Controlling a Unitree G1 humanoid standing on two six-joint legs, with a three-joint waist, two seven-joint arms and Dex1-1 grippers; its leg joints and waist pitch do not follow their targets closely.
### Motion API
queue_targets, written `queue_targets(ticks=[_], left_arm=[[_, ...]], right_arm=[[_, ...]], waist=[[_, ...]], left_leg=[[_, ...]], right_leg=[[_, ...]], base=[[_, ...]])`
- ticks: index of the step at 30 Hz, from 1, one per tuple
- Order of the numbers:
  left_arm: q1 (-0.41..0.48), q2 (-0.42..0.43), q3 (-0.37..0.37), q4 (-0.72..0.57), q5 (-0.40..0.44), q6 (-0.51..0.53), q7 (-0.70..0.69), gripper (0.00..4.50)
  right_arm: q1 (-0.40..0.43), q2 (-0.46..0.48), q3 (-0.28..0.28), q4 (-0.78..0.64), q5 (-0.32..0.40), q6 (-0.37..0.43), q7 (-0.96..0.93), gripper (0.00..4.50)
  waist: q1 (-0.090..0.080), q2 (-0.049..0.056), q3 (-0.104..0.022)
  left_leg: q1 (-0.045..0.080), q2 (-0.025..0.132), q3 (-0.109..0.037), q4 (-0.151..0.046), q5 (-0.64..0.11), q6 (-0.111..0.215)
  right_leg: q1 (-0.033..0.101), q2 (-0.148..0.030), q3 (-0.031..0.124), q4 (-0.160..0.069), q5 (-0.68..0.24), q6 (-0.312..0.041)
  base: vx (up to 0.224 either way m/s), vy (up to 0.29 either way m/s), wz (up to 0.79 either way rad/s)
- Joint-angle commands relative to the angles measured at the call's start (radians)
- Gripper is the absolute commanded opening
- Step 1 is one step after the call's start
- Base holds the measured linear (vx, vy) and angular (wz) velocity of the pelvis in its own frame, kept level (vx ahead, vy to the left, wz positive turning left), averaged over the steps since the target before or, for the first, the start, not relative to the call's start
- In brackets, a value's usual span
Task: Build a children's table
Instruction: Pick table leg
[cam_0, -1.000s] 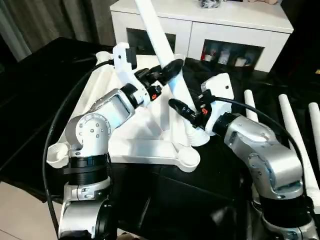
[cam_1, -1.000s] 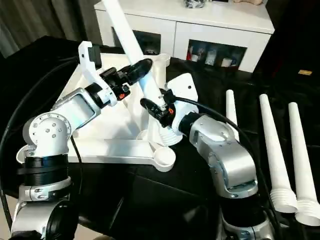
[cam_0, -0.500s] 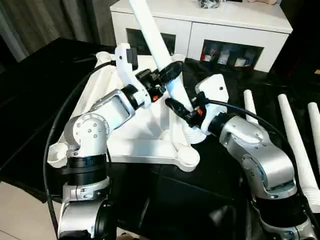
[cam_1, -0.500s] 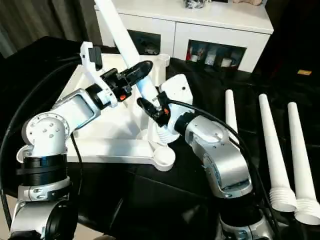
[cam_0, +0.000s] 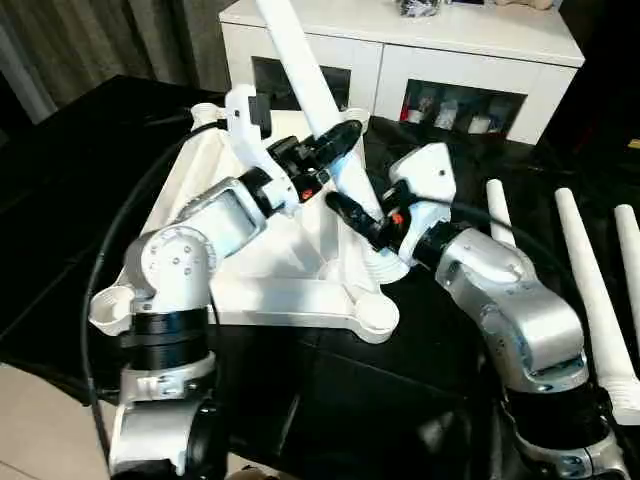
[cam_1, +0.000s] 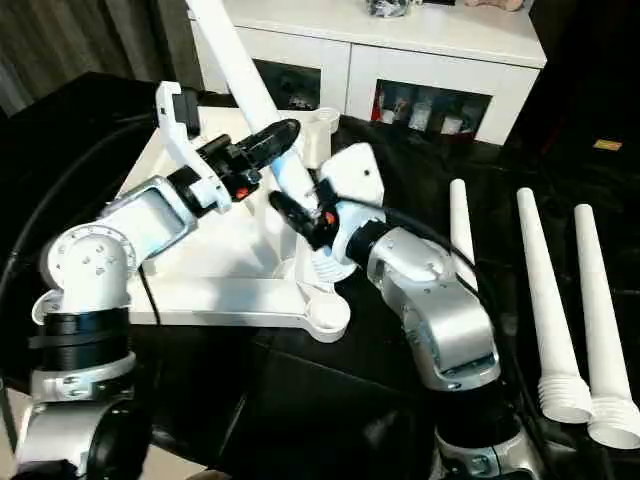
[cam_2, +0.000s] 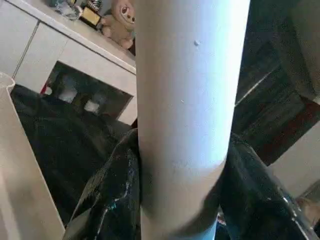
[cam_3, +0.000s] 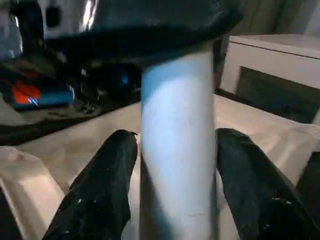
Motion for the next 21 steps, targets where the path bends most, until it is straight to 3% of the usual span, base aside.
queue_targets(ticks=[1, 3, 6, 9, 11, 17, 21], left_arm=[[0.008, 0.038, -0.017, -0.017, -0.002, -0.006, -0.053, 1.83], [0.009, 0.046, -0.019, -0.019, -0.003, -0.005, -0.063, 1.83], [0.02, 0.129, -0.062, -0.062, -0.034, 0.012, -0.218, 1.83], [0.018, 0.157, -0.077, -0.077, -0.046, 0.009, -0.28, 1.83], [-0.002, 0.176, -0.077, -0.076, -0.068, 0.002, -0.33, 1.83], [-0.023, 0.197, -0.09, -0.073, -0.088, -0.015, -0.404, 1.83], [-0.036, 0.202, -0.099, -0.062, -0.073, -0.047, -0.432, 1.83]], right_arm=[[-0.003, -0.041, -0.068, -0.038, 0.096, 0.071, 0.07, 2.97], [-0.001, -0.05, -0.078, -0.042, 0.113, 0.084, 0.084, 3.18], [0.023, -0.132, -0.161, -0.055, 0.256, 0.215, 0.189, 3.5], [0.023, -0.143, -0.196, -0.049, 0.313, 0.255, 0.209, 3.7], [0.008, -0.148, -0.23, -0.03, 0.372, 0.299, 0.21, 3.85], [-0.01, -0.173, -0.22, -0.031, 0.41, 0.358, 0.232, 4.42], [-0.027, -0.183, -0.2, -0.037, 0.421, 0.394, 0.226, 4.5]], waist=[[0.005, -0.015, -0.078], [0.005, -0.014, -0.079], [0.011, -0.015, -0.08], [0.017, -0.014, -0.081], [0.019, -0.013, -0.079], [0.02, -0.015, -0.074], [0.019, -0.015, -0.074]], left_leg=[[0.007, 0.08, -0.03, -0.073, 0.034, 0.112], [0.008, 0.081, -0.03, -0.072, 0.044, 0.108], [0.011, 0.079, -0.029, -0.071, 0.055, 0.115], [0.011, 0.081, -0.028, -0.071, 0.066, 0.113], [0.011, 0.081, -0.027, -0.072, 0.034, 0.094], [0.011, 0.079, -0.026, -0.078, -0.026, 0.04], [0.013, 0.079, -0.026, -0.079, -0.04, 0.022]], right_leg=[[0.065, -0.063, 0.036, -0.046, -0.073, -0.286], [0.064, -0.063, 0.035, -0.044, -0.062, -0.288], [0.065, -0.064, 0.035, -0.042, -0.047, -0.294], [0.063, -0.066, 0.034, -0.04, -0.043, -0.302], [0.063, -0.067, 0.034, -0.044, -0.085, -0.304], [0.063, -0.066, 0.036, -0.053, -0.17, -0.275], [0.059, -0.065, 0.036, -0.057, -0.201, -0.255]], base=[[0.0, 0.0, 0.0], [0.0, 0.0, 0.0], [0.0, 0.0, 0.0], [0.0, 0.0, 0.0], [0.0, 0.0, 0.0], [0.0, 0.0, 0.0], [0.0, 0.0, 0.0]])
